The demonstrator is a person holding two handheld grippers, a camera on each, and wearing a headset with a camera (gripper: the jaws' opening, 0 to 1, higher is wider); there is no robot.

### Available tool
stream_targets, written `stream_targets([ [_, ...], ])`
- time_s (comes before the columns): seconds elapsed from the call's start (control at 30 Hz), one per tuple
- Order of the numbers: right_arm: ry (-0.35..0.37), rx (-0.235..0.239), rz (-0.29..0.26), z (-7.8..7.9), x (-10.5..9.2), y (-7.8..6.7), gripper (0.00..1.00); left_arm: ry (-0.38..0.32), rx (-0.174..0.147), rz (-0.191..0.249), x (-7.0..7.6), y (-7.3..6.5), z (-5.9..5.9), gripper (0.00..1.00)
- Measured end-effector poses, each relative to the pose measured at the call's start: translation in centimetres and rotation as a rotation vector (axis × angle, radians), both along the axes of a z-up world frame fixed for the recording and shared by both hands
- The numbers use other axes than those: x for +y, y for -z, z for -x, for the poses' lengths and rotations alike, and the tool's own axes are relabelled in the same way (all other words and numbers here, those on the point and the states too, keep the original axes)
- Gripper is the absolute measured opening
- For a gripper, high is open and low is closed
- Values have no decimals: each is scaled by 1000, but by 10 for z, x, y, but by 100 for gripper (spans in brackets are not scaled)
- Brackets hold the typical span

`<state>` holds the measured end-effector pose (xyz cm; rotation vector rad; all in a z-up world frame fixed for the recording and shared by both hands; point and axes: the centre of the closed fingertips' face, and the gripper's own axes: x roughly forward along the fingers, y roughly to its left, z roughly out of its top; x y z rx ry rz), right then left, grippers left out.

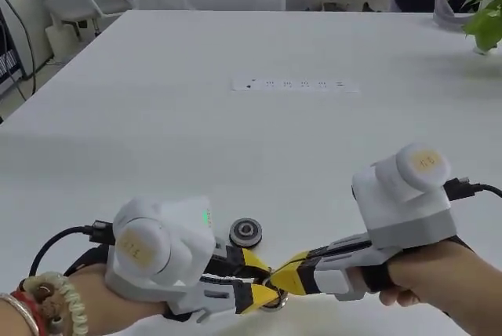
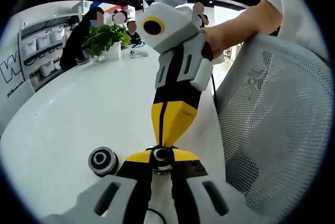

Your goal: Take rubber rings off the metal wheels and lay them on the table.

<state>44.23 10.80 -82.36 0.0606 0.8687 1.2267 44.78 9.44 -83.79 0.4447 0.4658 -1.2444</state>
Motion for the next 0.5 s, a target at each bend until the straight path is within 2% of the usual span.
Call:
stream_targets([
  [0.37,4,20,-45,2,5,-9,0,-5,-1,2,0,0,-1,7],
  [0.5,5,18,-46,2,5,-9,0,-6,0,4,1,0,-1,7],
])
